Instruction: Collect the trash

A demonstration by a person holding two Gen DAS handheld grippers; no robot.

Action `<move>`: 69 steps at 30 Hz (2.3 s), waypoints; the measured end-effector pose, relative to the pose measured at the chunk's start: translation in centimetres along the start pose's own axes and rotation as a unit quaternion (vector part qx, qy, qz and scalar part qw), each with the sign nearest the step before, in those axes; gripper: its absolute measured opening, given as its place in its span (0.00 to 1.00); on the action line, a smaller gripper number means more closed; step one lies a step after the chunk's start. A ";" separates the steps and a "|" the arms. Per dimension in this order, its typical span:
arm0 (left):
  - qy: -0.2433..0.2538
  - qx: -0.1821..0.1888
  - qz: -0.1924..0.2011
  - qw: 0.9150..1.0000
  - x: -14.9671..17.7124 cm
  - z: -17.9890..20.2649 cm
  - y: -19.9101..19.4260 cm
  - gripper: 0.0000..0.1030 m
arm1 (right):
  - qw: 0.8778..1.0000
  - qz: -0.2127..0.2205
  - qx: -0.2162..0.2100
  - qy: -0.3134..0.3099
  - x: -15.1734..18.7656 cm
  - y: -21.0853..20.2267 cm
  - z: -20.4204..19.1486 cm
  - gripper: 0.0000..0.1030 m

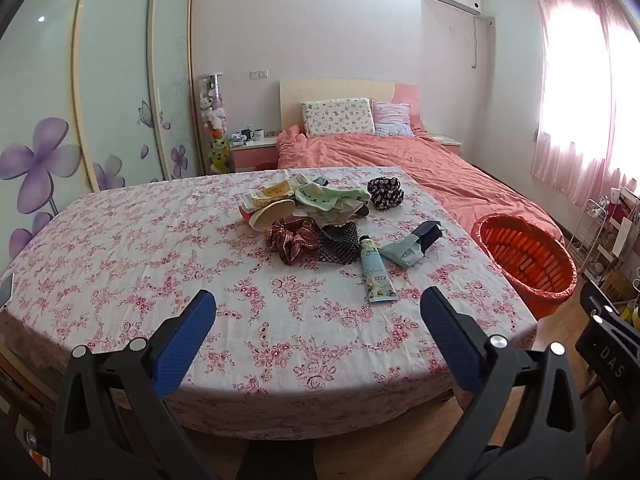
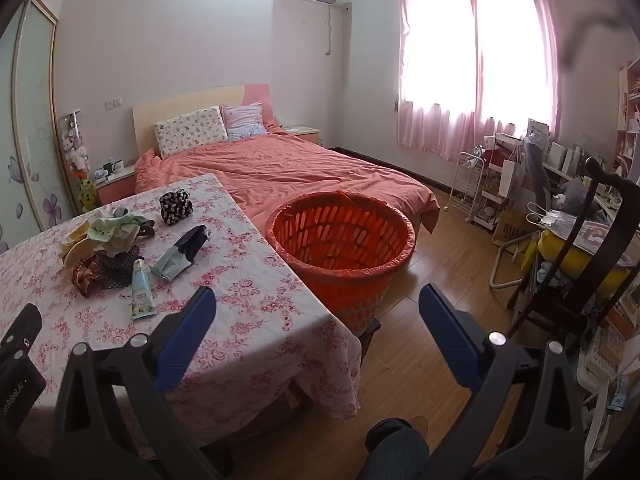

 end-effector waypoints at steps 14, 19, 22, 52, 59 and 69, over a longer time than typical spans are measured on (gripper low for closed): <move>-0.002 0.001 0.000 1.000 0.0 0.0 0.0 0.98 | 1.000 0.001 0.000 0.000 0.0 0.0 0.0 0.97; -0.002 0.001 -0.001 1.000 0.0 0.0 0.0 0.98 | 1.000 0.001 0.001 -0.001 0.0 0.1 -0.1 0.97; -0.002 0.001 -0.001 1.000 0.0 0.0 0.0 0.98 | 1.000 0.001 0.001 -0.001 -0.1 0.1 -0.1 0.97; -0.002 0.002 -0.004 1.000 0.0 0.0 0.0 0.98 | 1.000 -0.001 0.002 -0.002 0.0 0.4 -0.2 0.97; -0.002 0.002 -0.005 1.000 0.1 0.0 0.0 0.98 | 1.000 -0.001 0.002 -0.002 0.0 0.4 -0.2 0.97; -0.002 0.002 -0.006 1.000 0.1 0.0 0.0 0.98 | 1.000 -0.001 0.002 -0.003 0.1 0.4 -0.1 0.97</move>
Point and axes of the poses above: each gripper's, at about its wrist camera, not at the fingertips, and y roughly the way its jaws point, z to its right, x to its underside, the point moved 2 cm from there along y, roughly the way its jaws point, and after that the axes turned 7 degrees about -x, right-handed, at the moved point
